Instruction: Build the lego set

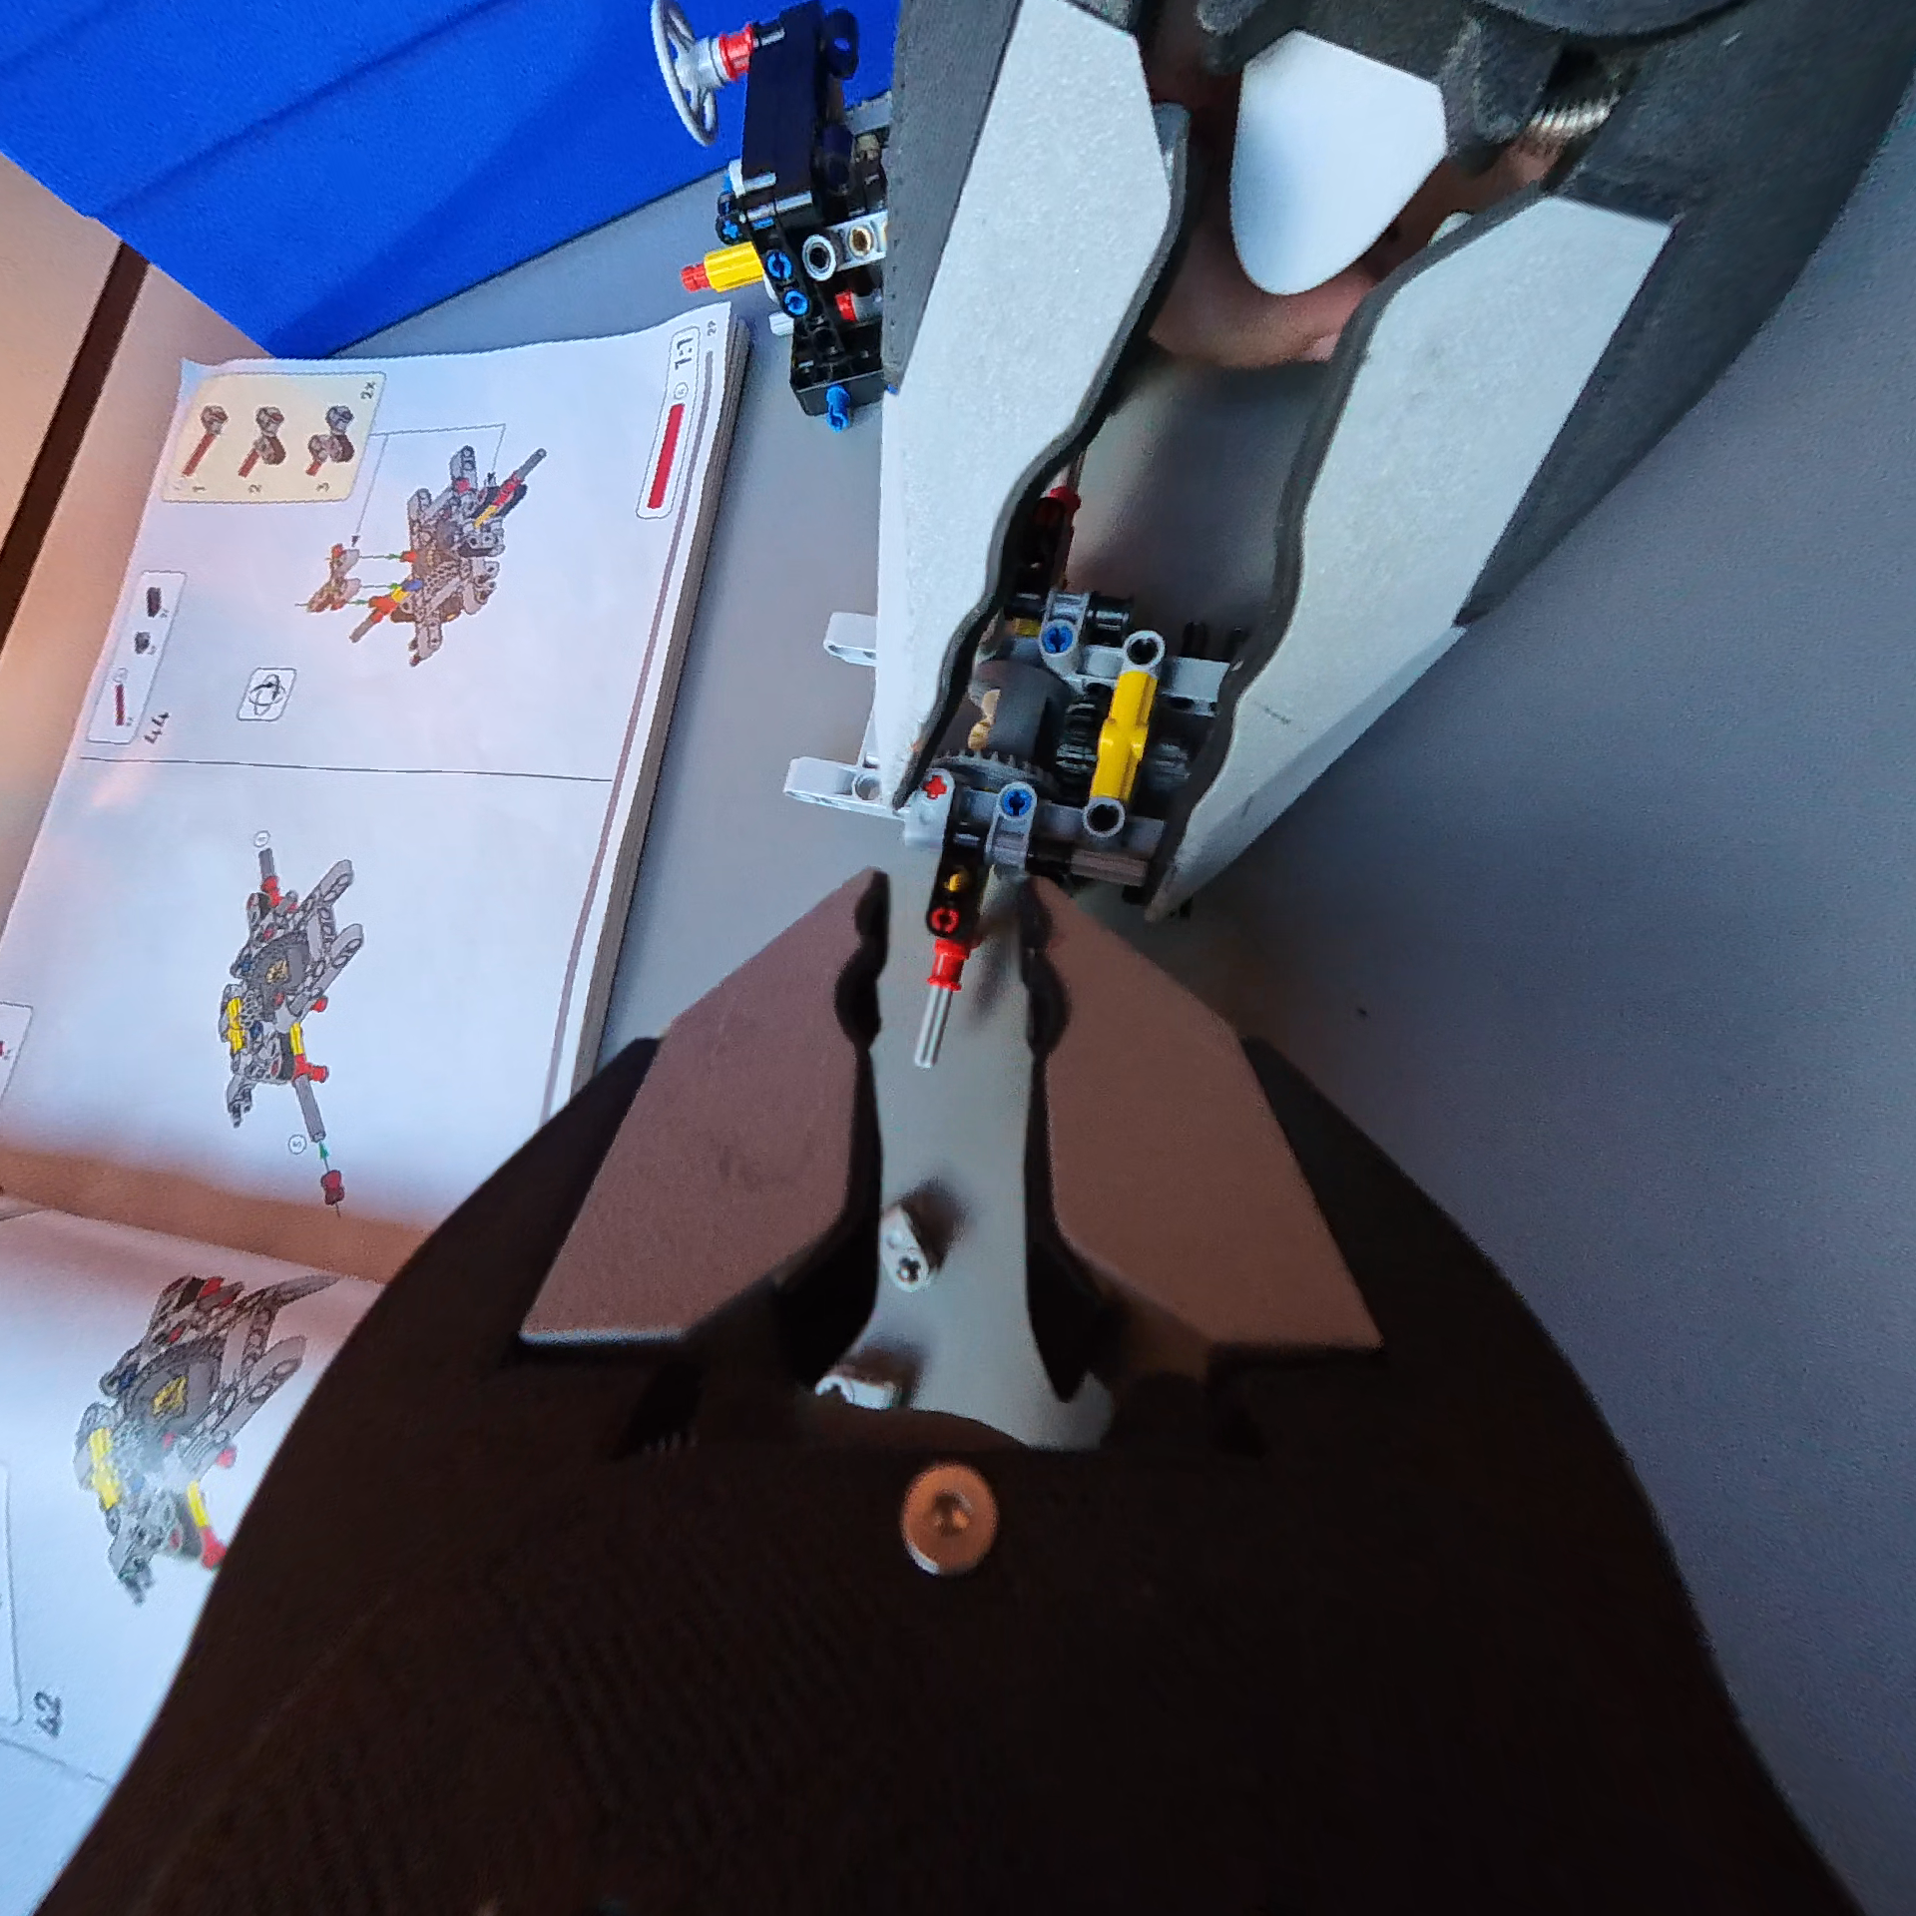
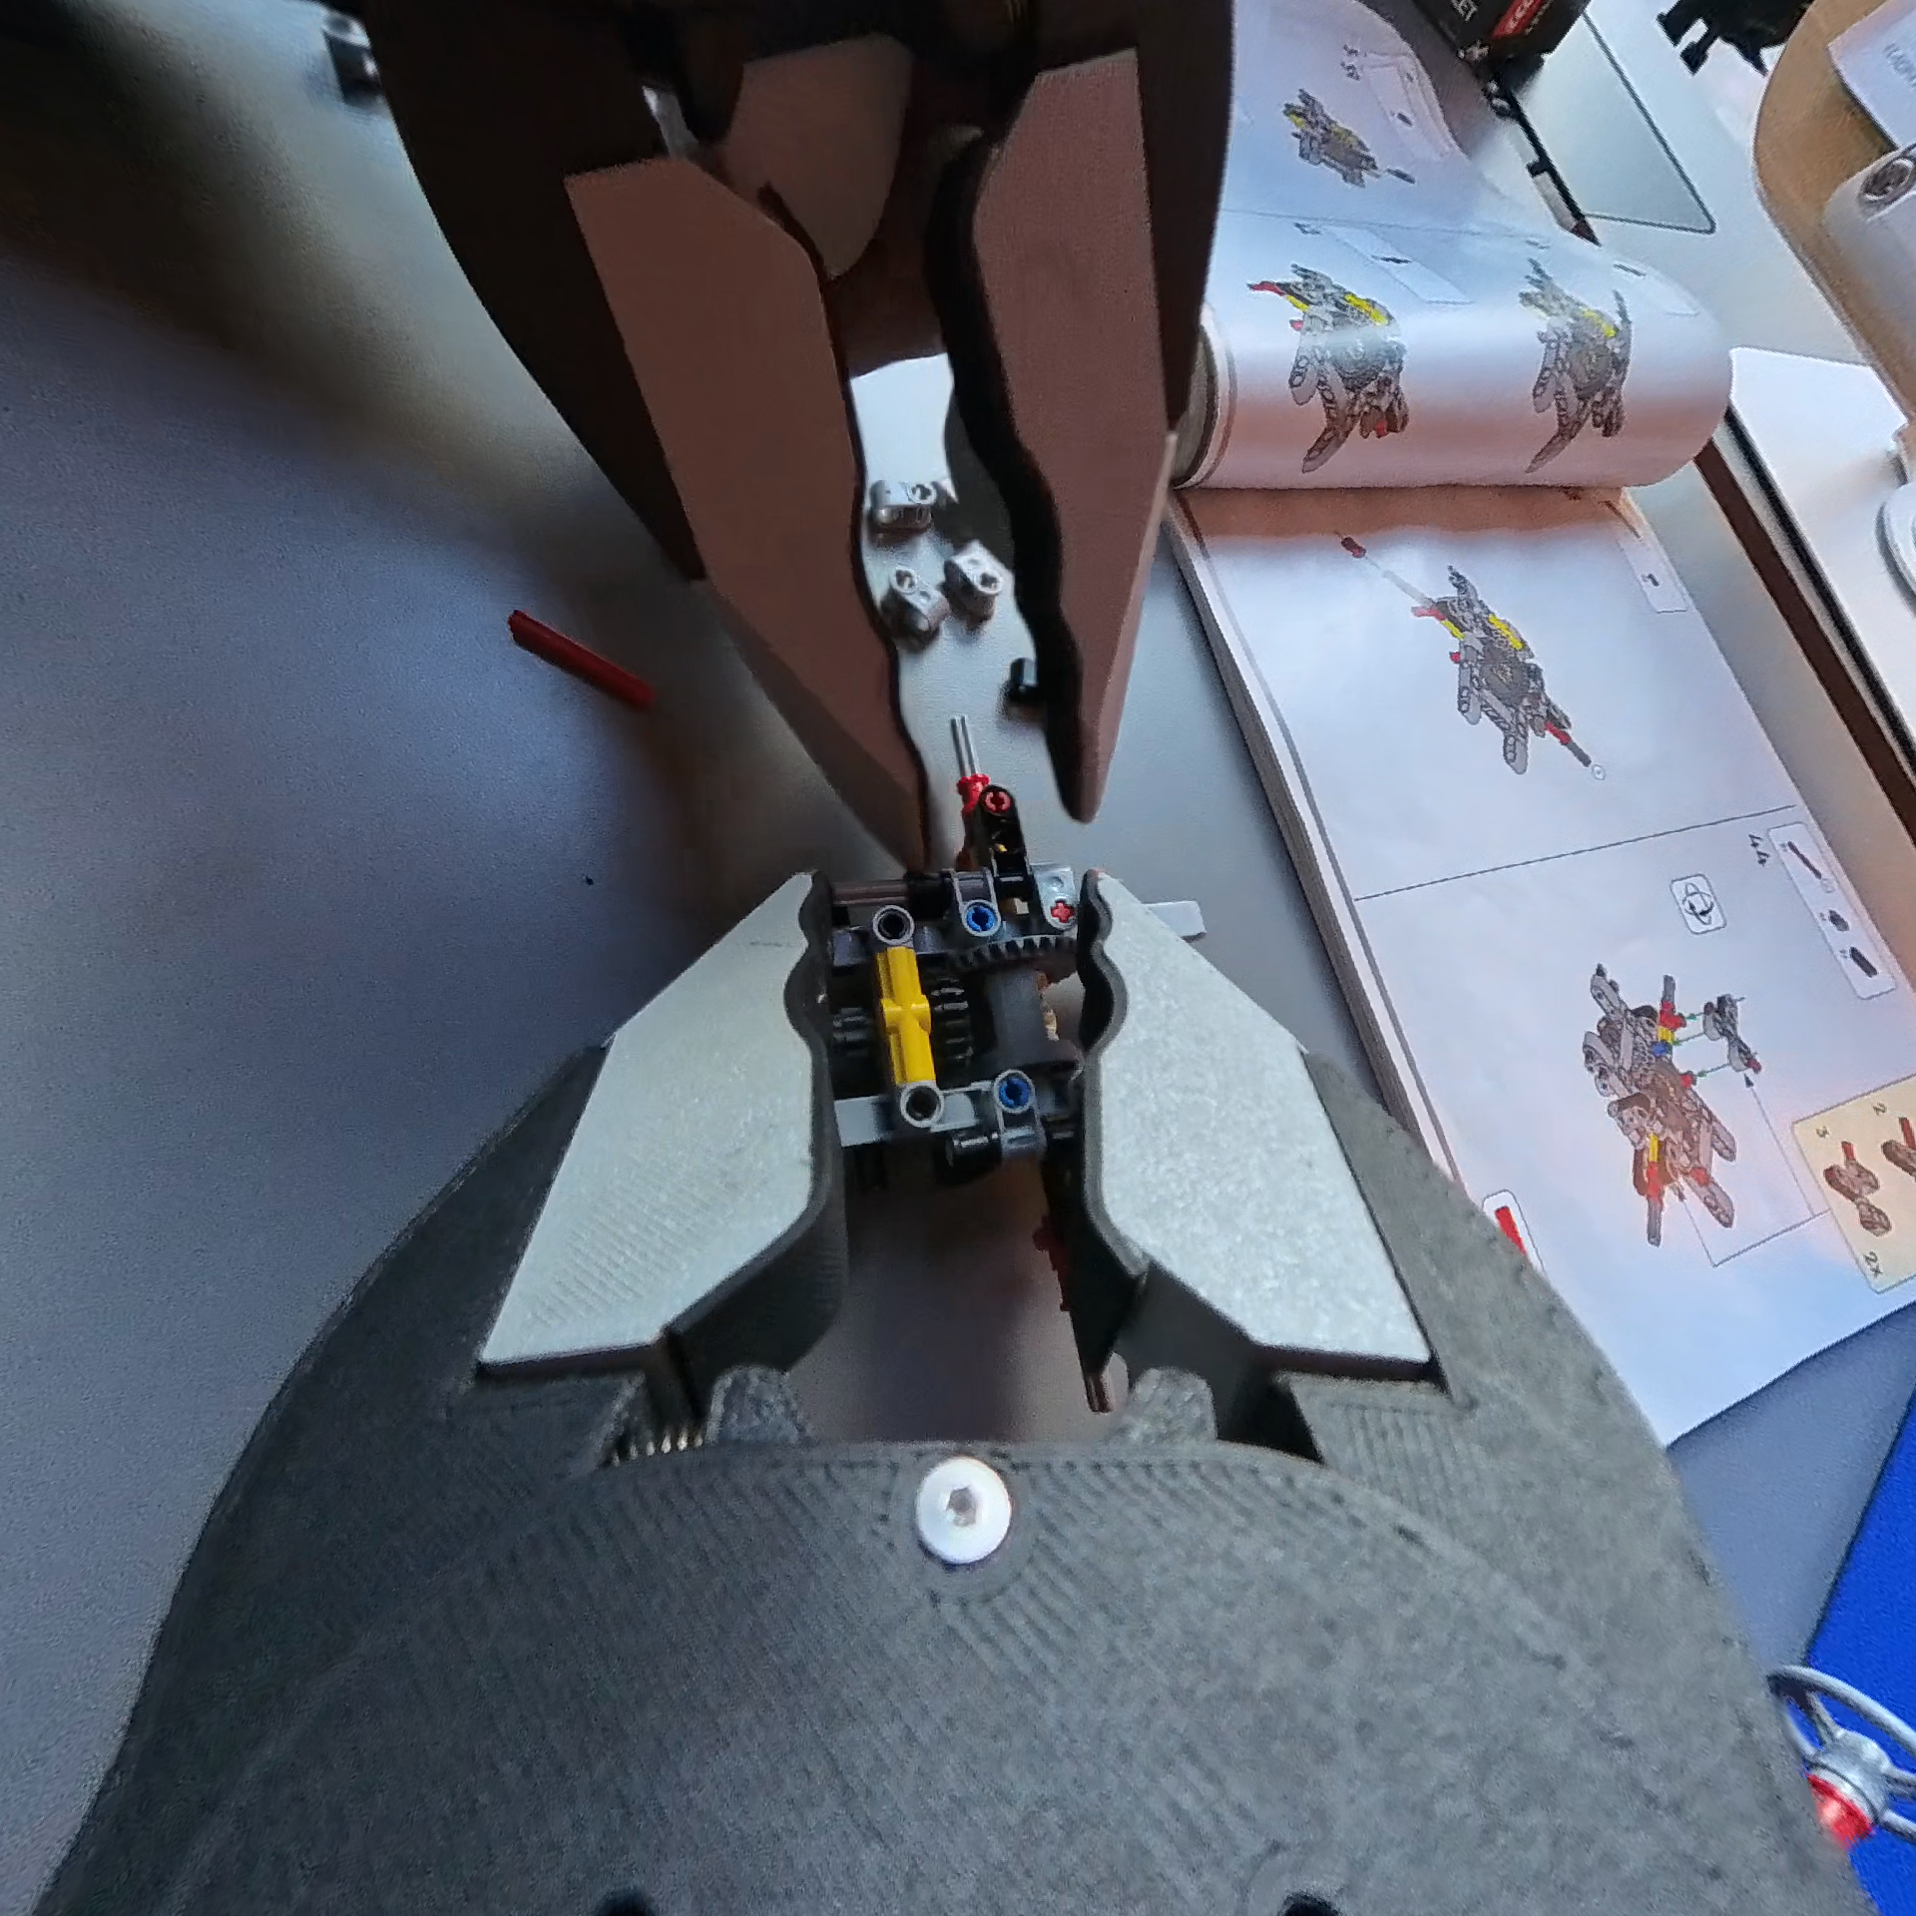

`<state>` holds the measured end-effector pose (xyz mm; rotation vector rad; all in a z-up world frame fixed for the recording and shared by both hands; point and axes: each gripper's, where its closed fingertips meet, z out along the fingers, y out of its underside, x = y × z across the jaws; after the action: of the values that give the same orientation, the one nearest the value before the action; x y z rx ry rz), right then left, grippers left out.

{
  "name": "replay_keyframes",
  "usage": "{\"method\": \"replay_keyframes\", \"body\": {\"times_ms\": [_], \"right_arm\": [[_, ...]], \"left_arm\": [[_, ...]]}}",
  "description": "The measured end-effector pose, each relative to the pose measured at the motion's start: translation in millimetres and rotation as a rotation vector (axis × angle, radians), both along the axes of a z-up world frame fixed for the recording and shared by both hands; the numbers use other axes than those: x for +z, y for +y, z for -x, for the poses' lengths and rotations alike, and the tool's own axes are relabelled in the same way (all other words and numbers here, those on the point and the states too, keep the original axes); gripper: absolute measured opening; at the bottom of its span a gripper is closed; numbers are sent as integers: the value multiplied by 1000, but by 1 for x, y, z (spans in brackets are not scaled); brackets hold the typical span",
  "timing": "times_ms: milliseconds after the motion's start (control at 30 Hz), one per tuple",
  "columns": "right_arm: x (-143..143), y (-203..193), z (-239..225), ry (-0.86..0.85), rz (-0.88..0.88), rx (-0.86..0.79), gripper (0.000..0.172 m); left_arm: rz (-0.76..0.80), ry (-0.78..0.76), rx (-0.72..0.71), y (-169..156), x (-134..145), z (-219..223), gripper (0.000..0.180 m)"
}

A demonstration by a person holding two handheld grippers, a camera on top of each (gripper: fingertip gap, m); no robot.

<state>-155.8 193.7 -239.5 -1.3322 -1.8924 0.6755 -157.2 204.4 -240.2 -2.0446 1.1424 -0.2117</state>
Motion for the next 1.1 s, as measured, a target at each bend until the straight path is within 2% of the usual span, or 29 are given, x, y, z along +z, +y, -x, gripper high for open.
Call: {"method": "replay_keyframes", "body": {"times_ms": [33, 200, 367, 533, 633, 800, 1100], "right_arm": [[0, -1, 0, 0, -4, 6, 45], [0, -7, -1, 10, 4, 52, 44], [1, -12, -4, 11, 19, 83, 44], [1, -18, -8, 15, 52, 111, 44], [1, -23, -10, 13, 74, 139, 43], [1, -21, -13, 8, 59, 136, 45], [-3, -20, -18, -12, 75, 138, 47]], "left_arm": [[2, -3, -11, -1, 1, -1, 28], [54, -63, -118, -16, -1, -9, 31], [56, -44, -148, -17, -6, -5, 31], [55, -48, -200, -18, -7, -15, 28], [33, -32, -214, -18, -8, -15, 16], [37, -51, -226, -21, -5, -17, 7], [40, -40, -230, -22, -6, -20, 6]]}}
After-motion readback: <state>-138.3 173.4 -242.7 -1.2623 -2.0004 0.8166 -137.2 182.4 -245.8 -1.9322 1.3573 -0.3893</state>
